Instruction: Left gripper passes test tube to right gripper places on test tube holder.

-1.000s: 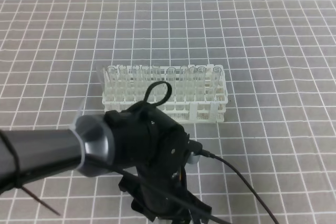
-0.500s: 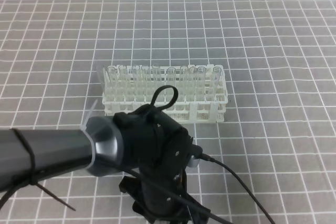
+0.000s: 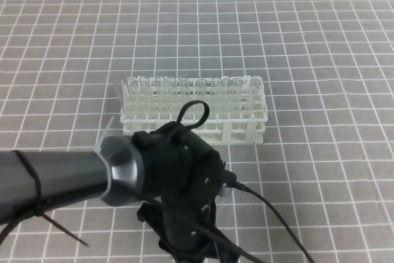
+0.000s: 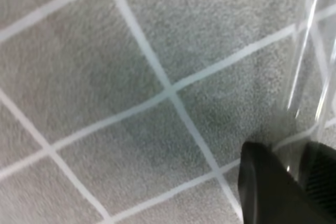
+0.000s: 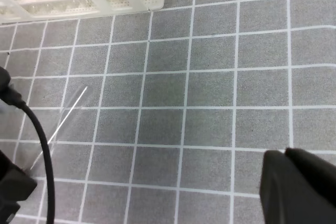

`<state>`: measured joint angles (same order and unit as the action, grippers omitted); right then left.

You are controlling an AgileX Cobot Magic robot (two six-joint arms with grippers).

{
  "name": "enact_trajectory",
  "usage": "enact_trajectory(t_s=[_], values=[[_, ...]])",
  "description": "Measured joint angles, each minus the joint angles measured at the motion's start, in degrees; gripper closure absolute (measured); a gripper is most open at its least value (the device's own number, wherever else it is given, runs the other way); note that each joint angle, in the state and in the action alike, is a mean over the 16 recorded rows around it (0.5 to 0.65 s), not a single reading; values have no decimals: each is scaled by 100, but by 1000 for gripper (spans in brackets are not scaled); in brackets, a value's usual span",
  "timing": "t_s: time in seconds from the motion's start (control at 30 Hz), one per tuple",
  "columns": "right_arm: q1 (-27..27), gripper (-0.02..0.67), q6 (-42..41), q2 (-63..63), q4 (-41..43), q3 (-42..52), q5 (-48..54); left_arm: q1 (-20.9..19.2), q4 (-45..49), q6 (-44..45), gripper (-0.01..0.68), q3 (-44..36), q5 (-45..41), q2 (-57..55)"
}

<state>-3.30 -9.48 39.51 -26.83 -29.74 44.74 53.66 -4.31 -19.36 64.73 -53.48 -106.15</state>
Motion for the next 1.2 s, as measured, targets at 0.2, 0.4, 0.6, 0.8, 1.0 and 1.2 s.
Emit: enact_trajectory(t_s=[0.2,0.4,0.6,0.8,1.0,1.2], values=[[0,662,-3,1,-9,0,86,0,117,208,614,-16,60,173],[0,662,-7,38,-105,-39,302,0,217,373,619,-44,320,739],[0,662,-157,222,-414,-209,607,0,445,392,616,-255,893,1638],[-47,662,-497,566,-938,-547,845,-23,926,65,616,-869,1677,2671],[-438,662,-802,1035,-1366,-1020,820,-118,1427,-523,605,-1801,2511,3568],[-1369,662,-746,1676,-1350,-1610,532,-225,1734,-994,611,-2690,3370,4334]])
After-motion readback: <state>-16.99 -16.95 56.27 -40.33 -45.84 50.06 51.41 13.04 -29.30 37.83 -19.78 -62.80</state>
